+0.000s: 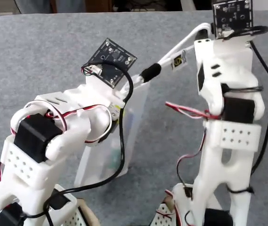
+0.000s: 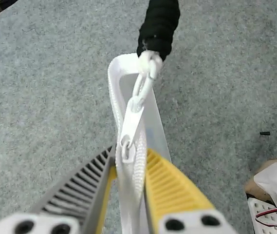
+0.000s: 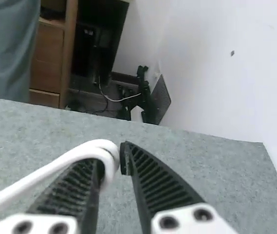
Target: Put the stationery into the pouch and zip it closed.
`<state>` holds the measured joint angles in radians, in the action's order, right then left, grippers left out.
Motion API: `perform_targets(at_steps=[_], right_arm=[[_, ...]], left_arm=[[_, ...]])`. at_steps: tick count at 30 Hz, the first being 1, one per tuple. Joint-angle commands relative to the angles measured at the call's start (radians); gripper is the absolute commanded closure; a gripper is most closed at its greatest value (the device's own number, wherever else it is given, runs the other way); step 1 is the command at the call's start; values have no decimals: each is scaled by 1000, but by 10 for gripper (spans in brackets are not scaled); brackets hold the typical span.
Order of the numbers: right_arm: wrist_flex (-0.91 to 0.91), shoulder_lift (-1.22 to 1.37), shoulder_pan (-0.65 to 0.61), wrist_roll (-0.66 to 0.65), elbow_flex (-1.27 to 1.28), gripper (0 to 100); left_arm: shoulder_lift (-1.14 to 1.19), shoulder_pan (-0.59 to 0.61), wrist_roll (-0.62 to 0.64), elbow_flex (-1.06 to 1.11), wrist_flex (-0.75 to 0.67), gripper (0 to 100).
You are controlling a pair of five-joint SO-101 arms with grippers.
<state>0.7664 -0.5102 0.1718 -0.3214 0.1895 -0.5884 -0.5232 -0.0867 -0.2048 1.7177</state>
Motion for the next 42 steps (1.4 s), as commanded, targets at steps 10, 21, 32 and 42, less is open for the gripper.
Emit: perform_targets(at_steps=[10,21,32,42], right_arm=[[-146,185,166,-9,-5,986],[-183,306,192,-9,-4,986],[-235,398,285,-9,-16,986],[-227,521,417,-8,-137,986]], left_arm=[[-18,2,2,-51,20,973],[-18,2,44,-120,34,973],[-18,84,41,-140,40,973],[-18,88,43,-136,40,973]])
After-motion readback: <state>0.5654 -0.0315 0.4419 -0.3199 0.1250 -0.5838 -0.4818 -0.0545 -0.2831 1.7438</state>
